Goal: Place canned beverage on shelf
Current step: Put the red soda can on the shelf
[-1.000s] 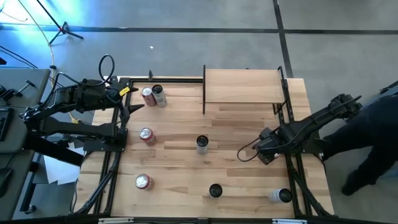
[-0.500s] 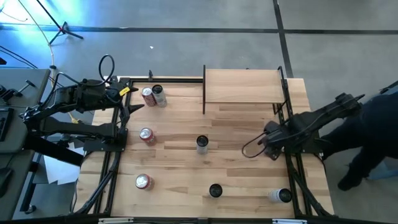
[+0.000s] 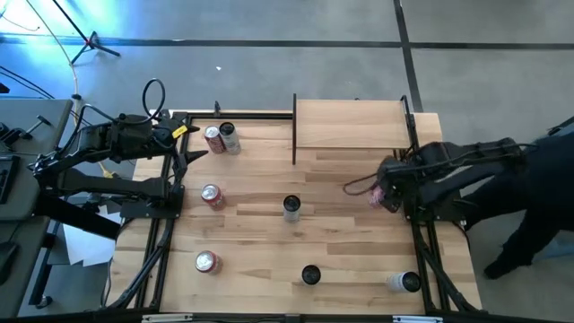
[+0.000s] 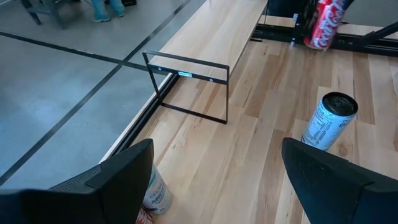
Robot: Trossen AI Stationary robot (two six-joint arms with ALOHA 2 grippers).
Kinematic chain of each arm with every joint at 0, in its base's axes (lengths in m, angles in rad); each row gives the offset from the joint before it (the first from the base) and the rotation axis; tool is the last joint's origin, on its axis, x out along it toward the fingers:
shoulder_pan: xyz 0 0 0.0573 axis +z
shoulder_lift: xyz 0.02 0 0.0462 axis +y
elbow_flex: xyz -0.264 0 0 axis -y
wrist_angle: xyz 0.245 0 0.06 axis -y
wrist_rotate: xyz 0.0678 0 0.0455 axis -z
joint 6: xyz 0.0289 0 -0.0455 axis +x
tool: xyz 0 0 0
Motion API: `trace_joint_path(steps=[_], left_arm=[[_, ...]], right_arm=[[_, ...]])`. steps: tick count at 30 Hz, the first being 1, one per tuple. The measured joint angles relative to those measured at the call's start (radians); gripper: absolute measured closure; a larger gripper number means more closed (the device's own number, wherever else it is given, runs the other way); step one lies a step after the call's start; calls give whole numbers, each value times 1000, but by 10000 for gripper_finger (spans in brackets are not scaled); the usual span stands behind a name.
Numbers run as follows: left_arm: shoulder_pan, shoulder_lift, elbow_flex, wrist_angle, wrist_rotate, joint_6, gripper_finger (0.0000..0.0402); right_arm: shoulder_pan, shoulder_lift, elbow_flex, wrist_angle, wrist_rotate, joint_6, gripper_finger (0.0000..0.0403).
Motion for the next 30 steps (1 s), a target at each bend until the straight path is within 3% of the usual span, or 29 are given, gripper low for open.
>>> trace_joint_path(steps=[8, 14, 20, 30], left_arm=[[0, 0, 0, 0, 0, 0, 67], [0, 0, 0, 0, 0, 0, 67], [0, 0, 0, 0, 0, 0, 67], [0, 0, 0, 0, 0, 0, 67]], right_arm=[[-192, 119, 26, 16, 8, -312, 133], [-301, 266, 174, 15, 24, -529, 131], [-387, 357, 348, 1, 81, -645, 131], [-533, 392, 491, -4, 50, -808, 130]])
